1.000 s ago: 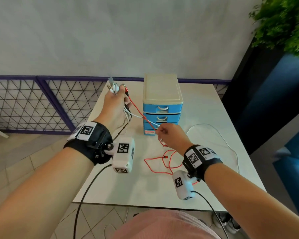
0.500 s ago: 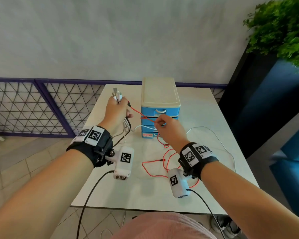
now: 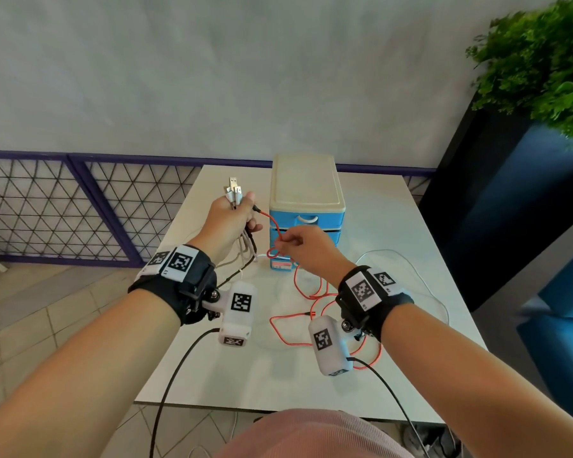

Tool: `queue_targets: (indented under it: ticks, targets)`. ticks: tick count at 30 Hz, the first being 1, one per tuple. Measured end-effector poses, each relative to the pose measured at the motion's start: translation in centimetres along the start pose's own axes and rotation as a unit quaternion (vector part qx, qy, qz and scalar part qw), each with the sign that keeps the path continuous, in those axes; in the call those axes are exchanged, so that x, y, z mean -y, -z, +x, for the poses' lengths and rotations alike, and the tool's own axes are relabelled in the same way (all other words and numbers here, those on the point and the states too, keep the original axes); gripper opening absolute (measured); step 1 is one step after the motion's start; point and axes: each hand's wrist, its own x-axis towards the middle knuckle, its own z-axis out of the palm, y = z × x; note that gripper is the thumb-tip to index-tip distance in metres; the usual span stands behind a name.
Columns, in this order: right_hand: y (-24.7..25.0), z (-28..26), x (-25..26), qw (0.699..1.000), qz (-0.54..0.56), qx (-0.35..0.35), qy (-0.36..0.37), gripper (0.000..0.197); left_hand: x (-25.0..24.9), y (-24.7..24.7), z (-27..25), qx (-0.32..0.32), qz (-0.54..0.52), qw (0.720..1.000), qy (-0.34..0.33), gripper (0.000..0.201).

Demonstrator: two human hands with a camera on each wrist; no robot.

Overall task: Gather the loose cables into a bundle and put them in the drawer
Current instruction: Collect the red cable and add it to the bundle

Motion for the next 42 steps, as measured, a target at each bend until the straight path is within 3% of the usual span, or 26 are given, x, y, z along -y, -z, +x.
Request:
queue_targets:
  ticks: [8,13,17,21,24,32,35,37,39,42]
  targets:
    - [2.1,0.0,-2.5,0.997,0.027,-0.066,0.022,0.011,0.8,0.7,0.3,-0.067,0.052,0.996,0.001,0.025]
    - [2.8,-0.4,-3.4,0.989,0.058,-0.133,0.040,0.009,1.0,1.0,0.8,-0.103,0.061,0.992,0.032,0.024]
    - [3.2,-0.2,-4.2,0.989,0.033,-0.141,0.039,0.009,1.1,1.6,1.2,-0.109,0.086,0.989,0.057,0.019]
    - [2.4,0.1,-5.3,0.988,-0.056,-0.127,0.061,0.010,0.9,1.3,1.2,-0.085,0.134,0.985,0.069,0.018]
    - [1.6,0.3,-5.4,0.987,-0.140,-0.053,0.058,0.008,0.6,1.0,1.1,-0.066,0.175,0.980,0.065,0.022]
    - [0.4,2.0,2.9,0.996,0.061,-0.023,0.068,0.027,0.4,-1.1,0.8,-0.006,0.228,0.973,0.018,0.032]
    - [0.2,2.3,3.4,0.998,0.013,-0.005,0.063,0.034,0.2,-0.9,1.2,0.018,0.186,0.981,0.047,0.046]
    - [0.0,2.5,3.1,0.997,-0.026,-0.001,0.078,0.023,0.0,-0.7,1.2,0.056,0.148,0.986,0.060,0.047]
    - [-0.3,3.0,2.5,0.998,0.005,-0.038,0.053,0.025,-0.3,-0.8,1.0,0.103,0.106,0.986,0.073,0.042]
    - [-0.4,3.4,2.5,0.982,0.151,-0.105,-0.031,0.029,-0.6,-1.1,0.7,0.142,0.052,0.984,0.095,0.029]
